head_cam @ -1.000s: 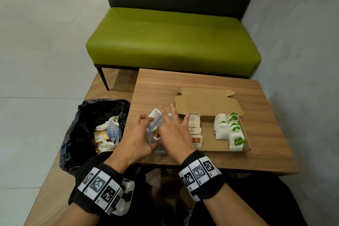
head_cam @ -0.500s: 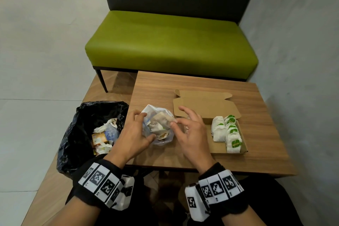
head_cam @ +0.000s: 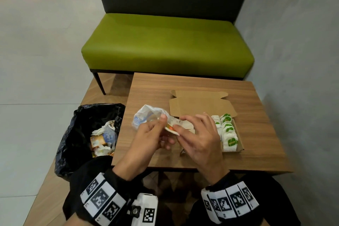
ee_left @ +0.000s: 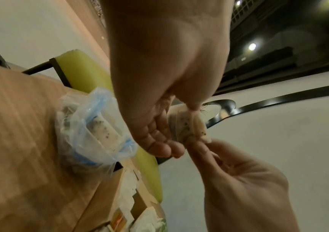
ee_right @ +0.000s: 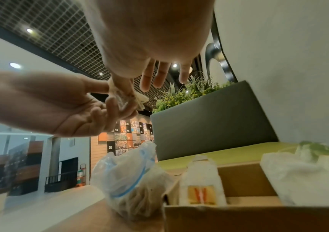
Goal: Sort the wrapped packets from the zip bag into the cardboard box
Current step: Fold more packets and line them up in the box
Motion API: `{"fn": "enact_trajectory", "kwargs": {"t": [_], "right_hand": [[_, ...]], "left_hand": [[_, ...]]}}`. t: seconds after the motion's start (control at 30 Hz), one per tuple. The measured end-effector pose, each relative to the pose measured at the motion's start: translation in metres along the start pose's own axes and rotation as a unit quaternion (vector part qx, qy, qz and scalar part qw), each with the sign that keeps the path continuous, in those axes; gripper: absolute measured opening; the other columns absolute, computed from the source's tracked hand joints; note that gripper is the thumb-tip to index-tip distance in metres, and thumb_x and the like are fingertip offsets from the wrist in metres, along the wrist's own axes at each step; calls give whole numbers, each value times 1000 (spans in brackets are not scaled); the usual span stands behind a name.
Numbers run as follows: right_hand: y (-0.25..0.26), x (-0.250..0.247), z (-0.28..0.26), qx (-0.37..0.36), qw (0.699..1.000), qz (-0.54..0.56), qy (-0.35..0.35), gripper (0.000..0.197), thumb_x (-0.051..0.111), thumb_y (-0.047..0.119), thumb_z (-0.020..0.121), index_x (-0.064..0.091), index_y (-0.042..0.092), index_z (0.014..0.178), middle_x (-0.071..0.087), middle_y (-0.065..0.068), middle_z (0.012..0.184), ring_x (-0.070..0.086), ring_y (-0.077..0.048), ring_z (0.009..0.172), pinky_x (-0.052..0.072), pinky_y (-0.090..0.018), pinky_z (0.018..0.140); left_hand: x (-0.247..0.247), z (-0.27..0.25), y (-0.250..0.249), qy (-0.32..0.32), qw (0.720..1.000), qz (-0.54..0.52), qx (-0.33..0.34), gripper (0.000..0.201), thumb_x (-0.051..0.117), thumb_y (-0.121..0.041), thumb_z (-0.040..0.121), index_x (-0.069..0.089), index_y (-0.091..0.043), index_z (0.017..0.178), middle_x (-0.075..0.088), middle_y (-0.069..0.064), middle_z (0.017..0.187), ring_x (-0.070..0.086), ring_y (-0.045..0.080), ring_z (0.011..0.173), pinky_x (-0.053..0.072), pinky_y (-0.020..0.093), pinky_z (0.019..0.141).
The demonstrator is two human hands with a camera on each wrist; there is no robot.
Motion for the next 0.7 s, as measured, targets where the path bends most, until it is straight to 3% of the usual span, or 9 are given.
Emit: {"fn": "enact_trajectory", "kwargs": {"t": [0.1,0.2,0.27,0.37,0.47,0.57,0.63,0.7], "right_hand": [[-11,-2,-11,15,998,7,62,23,66,26,87,76,22,107,65,-5,122,52,-24,108,47,-48,92],[-22,-6,-18,107,979,142,95,29,66,24,83,75,24,110,64,4,121,55,-15,112,49,-37,92],[-31,-8,-21,238,930,267,86,31,71,20,83,73,23,114,68,9,110,63,-10,102,55,-33,87],[-41,0,-25,405,829,373,96,36,78,17,84,67,22,117,73,-2,88,70,-16,81,60,-38,79],[-40,10,-29,447,779,414,148,39,79,10,82,63,19,116,72,-6,73,70,-19,73,59,-40,80],[-45,11,-34,482,752,432,127,41,78,3,81,61,11,117,74,-10,74,71,-21,68,60,-34,73],[-50,10,-36,501,739,439,101,36,78,1,80,61,7,112,75,-14,77,73,-26,71,60,-36,74],[-57,9,-37,504,747,426,84,25,78,0,80,65,7,100,74,-10,75,72,-23,73,59,-33,75]], "left_hand": [[4,4,7,-2,1000,7,2,27,50,-12,100,70,-3,84,69,12,77,62,18,68,49,29,56],[8,6,16,8,1000,23,10,22,50,-7,100,70,-8,92,72,3,77,64,13,69,51,27,56],[10,6,22,11,999,44,13,19,50,-9,100,69,-7,104,74,5,83,67,14,73,53,27,58],[15,7,30,12,999,42,10,21,53,-8,99,65,-6,116,75,14,95,69,19,80,55,28,60],[18,8,35,-4,1000,17,10,21,55,-5,97,63,-5,117,74,16,98,70,22,81,56,29,62],[18,8,41,-16,1000,4,7,22,57,-5,96,61,-3,117,75,13,97,71,21,81,57,30,64],[18,7,44,-16,1000,-2,6,23,57,-3,96,58,-4,118,75,13,98,71,22,80,59,30,64],[18,6,44,-28,1000,-5,2,25,56,0,96,54,-9,120,75,15,96,72,24,74,59,29,61]]}}
Point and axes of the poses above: each hand's wrist, its own z-axis towards the middle knuckle, its own x-axis out of the palm, y = z × x, the point moved 4 cm from there along z, towards the middle knuckle
